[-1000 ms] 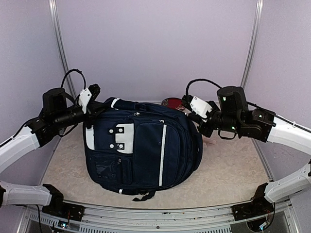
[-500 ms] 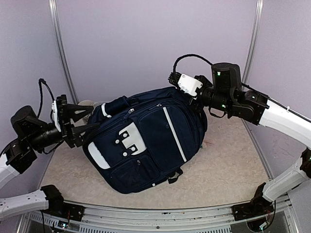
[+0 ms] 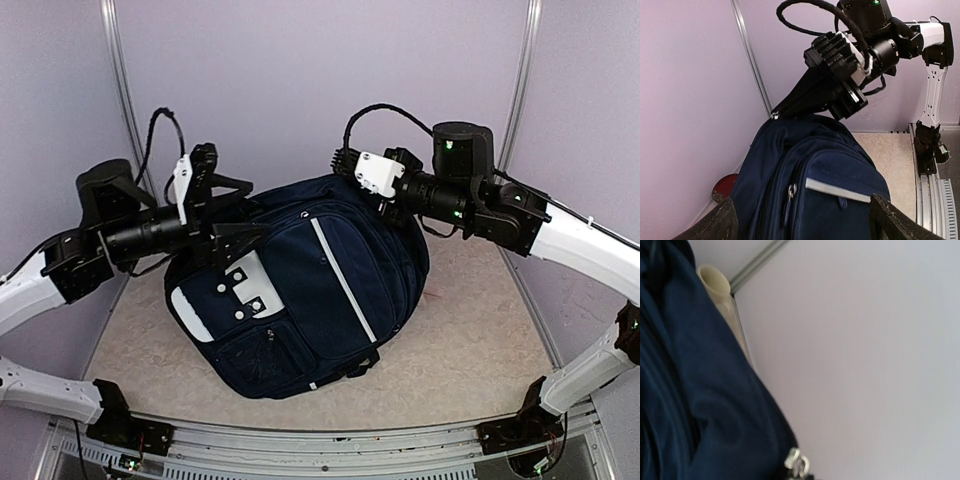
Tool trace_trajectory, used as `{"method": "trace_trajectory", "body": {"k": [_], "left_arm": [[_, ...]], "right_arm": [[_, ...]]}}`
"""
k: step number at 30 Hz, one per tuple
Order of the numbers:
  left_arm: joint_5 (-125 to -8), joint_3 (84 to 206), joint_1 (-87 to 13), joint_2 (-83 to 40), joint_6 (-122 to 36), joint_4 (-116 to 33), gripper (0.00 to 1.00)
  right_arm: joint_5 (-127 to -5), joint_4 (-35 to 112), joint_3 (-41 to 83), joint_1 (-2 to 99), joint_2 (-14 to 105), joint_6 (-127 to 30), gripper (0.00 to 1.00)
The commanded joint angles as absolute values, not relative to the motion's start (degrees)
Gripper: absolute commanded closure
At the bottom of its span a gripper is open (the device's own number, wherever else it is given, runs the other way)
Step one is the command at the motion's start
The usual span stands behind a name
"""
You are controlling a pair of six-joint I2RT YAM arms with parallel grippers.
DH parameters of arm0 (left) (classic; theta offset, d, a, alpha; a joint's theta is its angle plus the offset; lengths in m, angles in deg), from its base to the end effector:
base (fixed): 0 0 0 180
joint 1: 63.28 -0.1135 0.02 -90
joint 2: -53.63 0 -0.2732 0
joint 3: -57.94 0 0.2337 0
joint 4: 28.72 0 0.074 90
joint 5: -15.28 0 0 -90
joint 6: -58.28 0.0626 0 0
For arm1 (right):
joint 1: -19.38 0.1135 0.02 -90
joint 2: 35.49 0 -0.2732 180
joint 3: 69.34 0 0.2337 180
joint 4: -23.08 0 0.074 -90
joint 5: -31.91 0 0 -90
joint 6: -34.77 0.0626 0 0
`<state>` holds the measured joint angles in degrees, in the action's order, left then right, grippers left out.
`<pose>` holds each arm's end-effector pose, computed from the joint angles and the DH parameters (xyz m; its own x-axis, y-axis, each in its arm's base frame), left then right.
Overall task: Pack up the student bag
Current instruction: Hold the largest pocket of the student bag.
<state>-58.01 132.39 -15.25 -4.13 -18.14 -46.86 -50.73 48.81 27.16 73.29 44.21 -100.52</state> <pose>0.1418 -0.1845 0.4083 0.1959 0.1185 -0.9734 0.8830 0.4104 0.2277 0.2005 0.2614 0.4287 0.4523 -0.5761 -0.6809 -0.5764 0.3938 -0.7161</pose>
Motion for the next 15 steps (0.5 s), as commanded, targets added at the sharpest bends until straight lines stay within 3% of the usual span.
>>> {"method": "trace_trajectory", "body": {"k": [1,6,9,11,15], "left_arm": [[-61.4,144.3,-13.1,-16.5,-13.6,-52.6,0.09],[-62.3,152.5,-13.5,-25.9,-8.8,-55.9,0.07],[-56.1,153.3,-17.0,-27.8,-9.7,-53.8,0.09],[-51.4,154.3,-20.1,-29.1,-11.5,-52.9,0.16],[-43.9,156.4,-20.0,-31.2,-9.0,-56.0,0.41]], "right_arm": [[-53.6,39.7,28.3,75.0,43.6,-101.1,1.00],[-53.9,39.1,27.2,75.4,43.0,-101.4,1.00],[-54.0,38.8,26.7,75.4,42.3,-101.7,1.00],[-55.5,38.7,26.3,75.4,42.0,-102.0,1.00],[-55.1,38.5,25.8,75.4,41.6,-102.2,1.00]]}}
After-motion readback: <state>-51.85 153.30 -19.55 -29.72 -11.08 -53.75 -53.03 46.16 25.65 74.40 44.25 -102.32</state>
